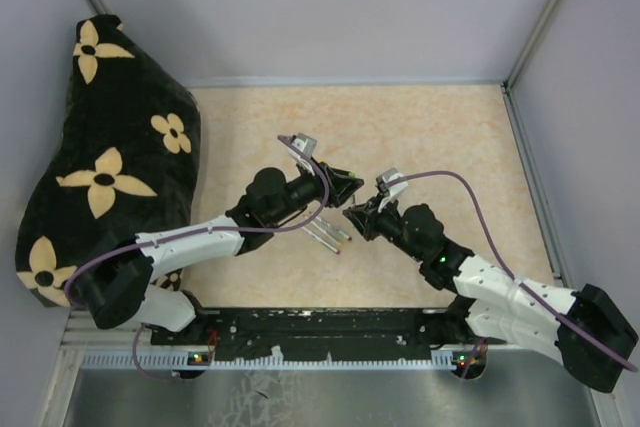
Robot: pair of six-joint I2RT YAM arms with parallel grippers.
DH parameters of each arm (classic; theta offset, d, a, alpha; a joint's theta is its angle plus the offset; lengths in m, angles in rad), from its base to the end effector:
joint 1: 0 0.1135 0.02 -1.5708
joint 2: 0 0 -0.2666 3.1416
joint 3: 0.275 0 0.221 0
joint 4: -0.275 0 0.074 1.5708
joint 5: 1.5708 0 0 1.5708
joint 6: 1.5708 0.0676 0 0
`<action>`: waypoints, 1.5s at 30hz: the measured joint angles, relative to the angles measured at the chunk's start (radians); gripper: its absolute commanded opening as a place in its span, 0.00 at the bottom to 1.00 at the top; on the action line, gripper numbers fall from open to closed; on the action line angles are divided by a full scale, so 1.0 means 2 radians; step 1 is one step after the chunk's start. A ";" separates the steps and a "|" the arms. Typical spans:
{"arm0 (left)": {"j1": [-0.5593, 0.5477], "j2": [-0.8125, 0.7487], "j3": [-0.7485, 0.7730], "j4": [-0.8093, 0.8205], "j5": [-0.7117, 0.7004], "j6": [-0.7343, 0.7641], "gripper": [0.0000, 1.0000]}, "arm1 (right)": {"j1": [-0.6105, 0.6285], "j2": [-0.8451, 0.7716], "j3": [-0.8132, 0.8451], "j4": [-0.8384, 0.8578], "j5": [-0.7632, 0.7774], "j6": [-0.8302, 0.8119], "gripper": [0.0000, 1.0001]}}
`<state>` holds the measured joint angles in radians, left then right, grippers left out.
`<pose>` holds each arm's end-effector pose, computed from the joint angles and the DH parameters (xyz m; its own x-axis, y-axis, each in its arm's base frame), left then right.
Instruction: Insert the pens into the pen caps
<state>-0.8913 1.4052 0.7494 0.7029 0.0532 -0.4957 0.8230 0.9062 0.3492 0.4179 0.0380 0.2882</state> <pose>0.1999 -0.2532 0.3010 -0.3593 -0.3110 -0.8799 0.7267 0.4982 -0.4729 0.1434 0.1508 0.2422 -0.2914 0.1035 -0.9510 -0.6511 0.7069 0.2764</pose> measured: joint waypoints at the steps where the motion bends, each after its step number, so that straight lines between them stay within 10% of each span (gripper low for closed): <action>1: -0.001 0.001 0.000 -0.002 0.000 0.000 0.49 | 0.000 0.000 0.000 -0.001 0.001 0.000 0.00; 12: -0.008 0.002 0.000 -0.004 0.000 0.004 0.00 | 0.001 0.007 0.000 -0.002 0.004 0.000 0.00; 45: -0.014 0.043 -0.064 0.188 0.039 -0.015 0.00 | 0.016 -0.035 -0.017 -0.012 0.044 -0.052 0.00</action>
<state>-0.9192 1.4910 0.6209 1.0782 0.1307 -0.5255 0.8551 0.8368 0.3161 0.3935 0.1261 0.1833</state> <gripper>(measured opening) 0.076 0.080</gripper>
